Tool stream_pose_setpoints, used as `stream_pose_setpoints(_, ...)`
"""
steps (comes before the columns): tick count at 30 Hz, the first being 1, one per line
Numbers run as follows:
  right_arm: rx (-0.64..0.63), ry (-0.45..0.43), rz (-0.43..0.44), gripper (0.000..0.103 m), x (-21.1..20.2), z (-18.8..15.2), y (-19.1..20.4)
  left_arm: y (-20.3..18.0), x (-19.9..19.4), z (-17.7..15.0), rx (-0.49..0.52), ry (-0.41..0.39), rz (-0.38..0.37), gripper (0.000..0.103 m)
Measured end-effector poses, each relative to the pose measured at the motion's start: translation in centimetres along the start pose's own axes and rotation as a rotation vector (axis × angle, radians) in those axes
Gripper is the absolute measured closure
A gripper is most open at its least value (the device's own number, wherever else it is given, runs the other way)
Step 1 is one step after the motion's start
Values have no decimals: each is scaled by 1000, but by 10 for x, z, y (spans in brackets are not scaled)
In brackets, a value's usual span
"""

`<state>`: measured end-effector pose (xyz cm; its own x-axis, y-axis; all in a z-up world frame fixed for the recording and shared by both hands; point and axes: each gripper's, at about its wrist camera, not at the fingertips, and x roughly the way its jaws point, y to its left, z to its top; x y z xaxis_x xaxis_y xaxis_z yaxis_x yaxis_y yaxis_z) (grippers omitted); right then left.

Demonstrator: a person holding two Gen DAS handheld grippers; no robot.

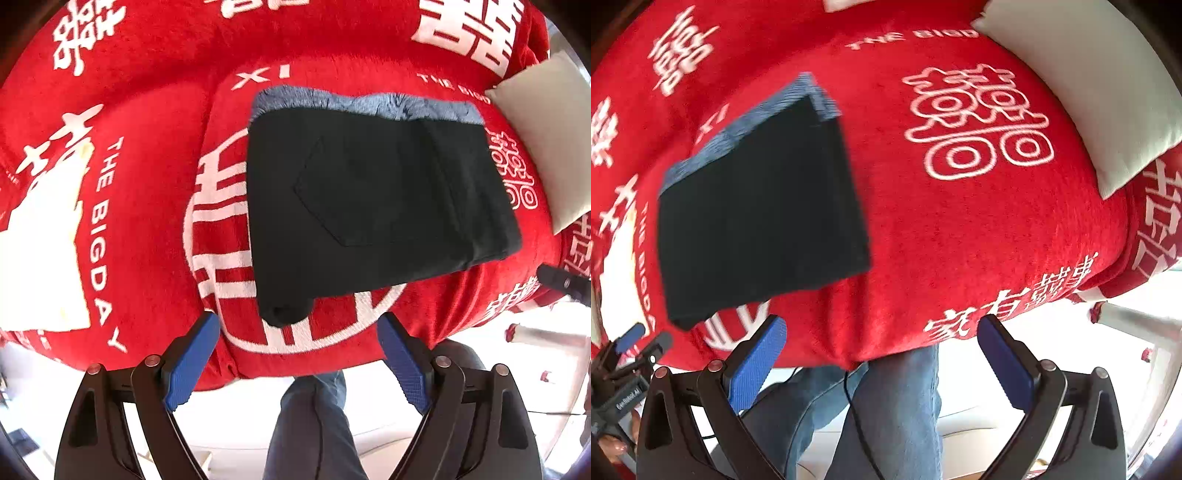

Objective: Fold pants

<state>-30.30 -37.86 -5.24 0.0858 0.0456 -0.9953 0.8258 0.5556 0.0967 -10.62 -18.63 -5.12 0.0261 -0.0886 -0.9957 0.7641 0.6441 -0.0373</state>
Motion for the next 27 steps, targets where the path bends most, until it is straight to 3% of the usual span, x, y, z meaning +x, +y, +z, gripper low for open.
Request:
stream_pose_setpoints(8, -54, -56, 33, 0, -40, -4, 41, -4, -46, 3, -9, -57, 21, 15)
stream_pose_setpoints(15, -106, -86, -8, 0, -59, -4, 63, -10, -62, 2, 16, -73, 64, 15)
stream_pose_setpoints(16, -112, -88, -14, 0, -60, -3, 64, -11, -64, 1, 23, -76, 79, 3)
stream_pose_setpoints(17, -116, -87, -16, 0, -61, -3, 64, -11, -65, 1, 28, -78, 91, 0)
stream_pose_setpoints(27, -122, -65, -12, 0, -64, -2, 71, -13, -78, 1, 14, -100, 88, 0)
